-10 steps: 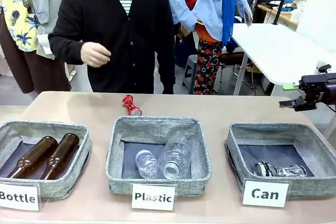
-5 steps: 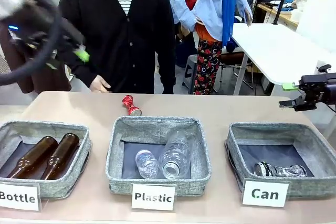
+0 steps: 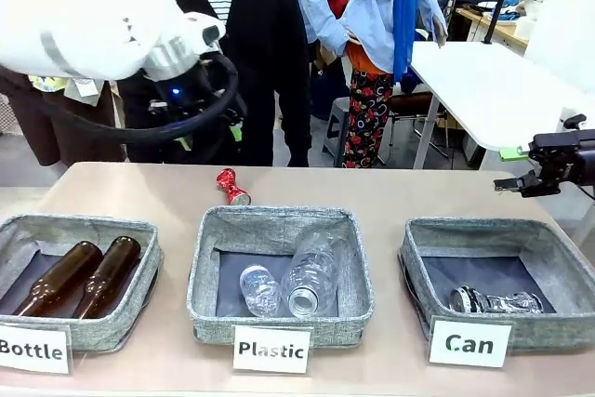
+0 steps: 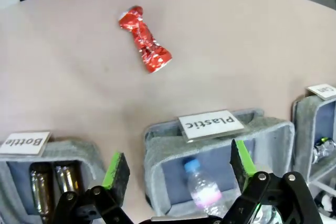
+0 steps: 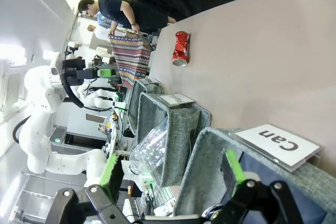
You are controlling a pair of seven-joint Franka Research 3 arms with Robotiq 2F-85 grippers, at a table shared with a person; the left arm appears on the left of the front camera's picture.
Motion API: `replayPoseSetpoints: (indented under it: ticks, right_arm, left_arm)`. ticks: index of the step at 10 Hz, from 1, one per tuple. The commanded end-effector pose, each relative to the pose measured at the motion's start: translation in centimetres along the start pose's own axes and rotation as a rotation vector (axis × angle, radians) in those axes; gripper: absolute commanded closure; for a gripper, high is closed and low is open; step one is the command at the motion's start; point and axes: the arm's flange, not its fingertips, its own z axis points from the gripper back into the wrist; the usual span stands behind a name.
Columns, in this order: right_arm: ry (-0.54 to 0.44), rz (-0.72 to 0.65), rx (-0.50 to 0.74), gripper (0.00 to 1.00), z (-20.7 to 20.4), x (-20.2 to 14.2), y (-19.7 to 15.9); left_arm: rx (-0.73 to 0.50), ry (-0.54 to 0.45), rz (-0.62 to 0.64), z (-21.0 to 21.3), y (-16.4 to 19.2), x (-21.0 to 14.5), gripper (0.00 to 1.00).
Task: Sort the can waste into the basket.
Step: Pick up the can waste from the table and place it in the right Fabric basket.
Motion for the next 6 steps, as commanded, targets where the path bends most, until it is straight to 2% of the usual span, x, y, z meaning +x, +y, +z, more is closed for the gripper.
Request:
replayPoseSetpoints:
  ticks: [1,3,4,6]
  right_arm:
    - [-0.007,0.018,0.009,0.00,0.1,0.1,0.1]
    - [-0.007,0.018,0.009,0.00,0.1,0.1,0.1]
    - [-0.007,0.018,0.009,0.00,0.1,0.1,0.1]
    - [-0.007,0.018,0.009,0.00,0.1,0.1,0.1]
  left_arm:
    - [-0.002,-0.014,0.004,1.4,1.1,-0.9,0.00]
    - [-0.002,-0.014,0.004,1.4,1.1,-0.9,0.00]
    - [-0.004,0.002,0.001,0.0,0.0,0.2,0.00]
    - [-0.015,0.046,0.224,-2.0,-0.8,2.8,0.00]
